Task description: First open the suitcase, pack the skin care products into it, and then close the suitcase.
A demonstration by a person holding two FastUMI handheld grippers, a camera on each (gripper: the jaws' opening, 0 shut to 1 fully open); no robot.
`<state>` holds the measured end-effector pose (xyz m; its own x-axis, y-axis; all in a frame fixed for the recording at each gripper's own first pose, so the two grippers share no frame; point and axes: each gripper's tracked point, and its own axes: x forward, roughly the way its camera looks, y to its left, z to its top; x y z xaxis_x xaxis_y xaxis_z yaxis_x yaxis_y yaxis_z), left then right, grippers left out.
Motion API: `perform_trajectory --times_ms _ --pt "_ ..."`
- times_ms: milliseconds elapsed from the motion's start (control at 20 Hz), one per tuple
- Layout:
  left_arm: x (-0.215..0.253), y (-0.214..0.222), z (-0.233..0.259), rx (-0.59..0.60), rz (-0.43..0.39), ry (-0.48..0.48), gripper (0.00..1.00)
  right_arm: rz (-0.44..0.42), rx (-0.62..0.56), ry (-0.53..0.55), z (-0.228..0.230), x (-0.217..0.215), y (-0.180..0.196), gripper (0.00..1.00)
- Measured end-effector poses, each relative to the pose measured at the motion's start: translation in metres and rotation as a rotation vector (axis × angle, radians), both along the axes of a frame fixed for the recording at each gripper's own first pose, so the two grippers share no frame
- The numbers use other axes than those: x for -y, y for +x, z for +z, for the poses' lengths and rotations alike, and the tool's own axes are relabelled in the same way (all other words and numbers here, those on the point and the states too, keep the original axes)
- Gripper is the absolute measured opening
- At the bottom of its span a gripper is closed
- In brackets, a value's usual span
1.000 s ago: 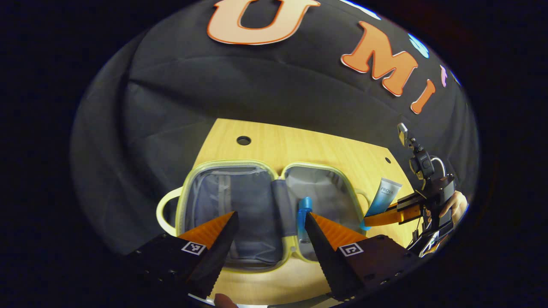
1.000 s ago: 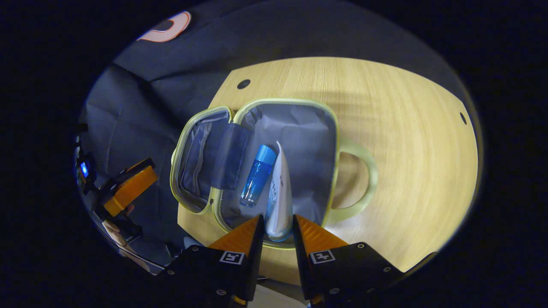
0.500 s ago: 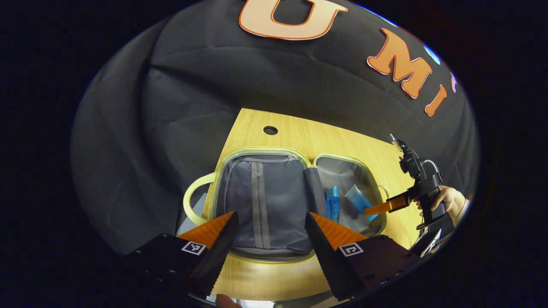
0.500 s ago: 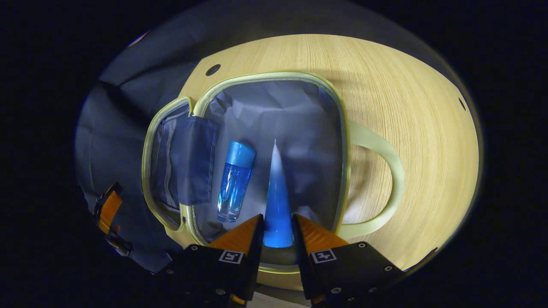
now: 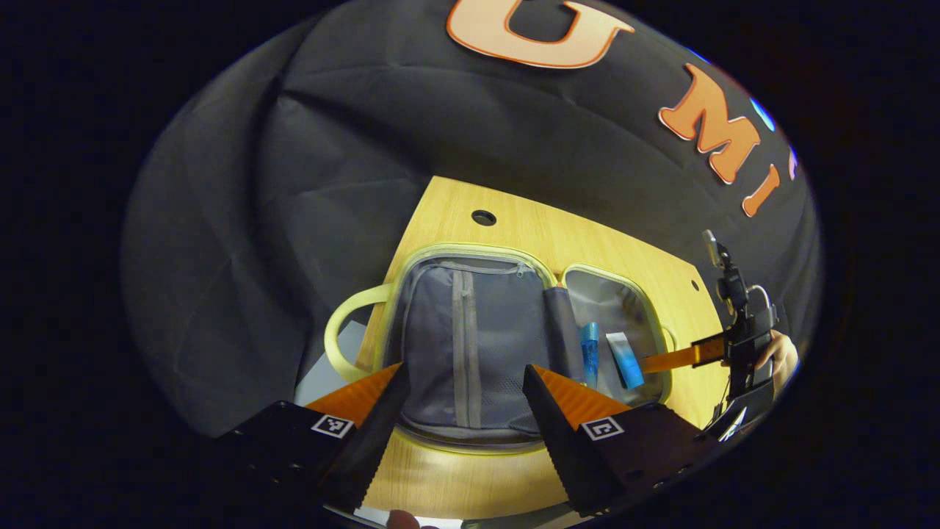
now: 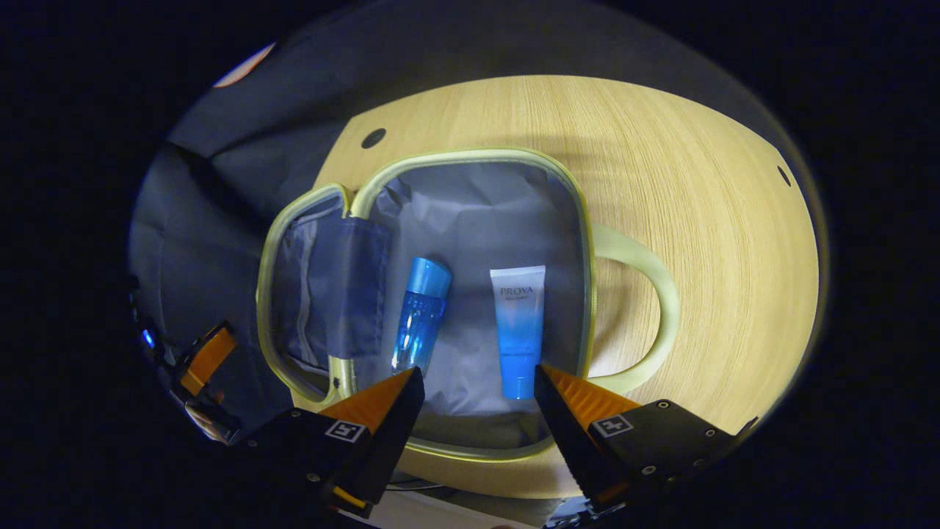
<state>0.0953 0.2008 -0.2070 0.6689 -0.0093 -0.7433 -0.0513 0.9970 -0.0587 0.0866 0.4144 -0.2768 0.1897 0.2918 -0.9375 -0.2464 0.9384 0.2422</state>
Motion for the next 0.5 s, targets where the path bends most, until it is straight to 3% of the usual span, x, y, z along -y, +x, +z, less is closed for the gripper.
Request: perform_trajectory --times_ms 150,350,500 --pt "-0.034 0.009 -0.006 0.037 0.034 -0.010 0.96 0.011 0.082 0.051 0.022 -0.005 0.000 0.96" --pt "-0.097 0.021 -0.011 0.083 0.081 0.042 0.96 0.021 0.153 0.017 0.028 0.004 -0.003 0.96" --pt "-0.128 0.027 -0.020 0.101 0.117 -0.010 0.94 0.033 0.167 0.013 0.035 0.005 -0.010 0.96"
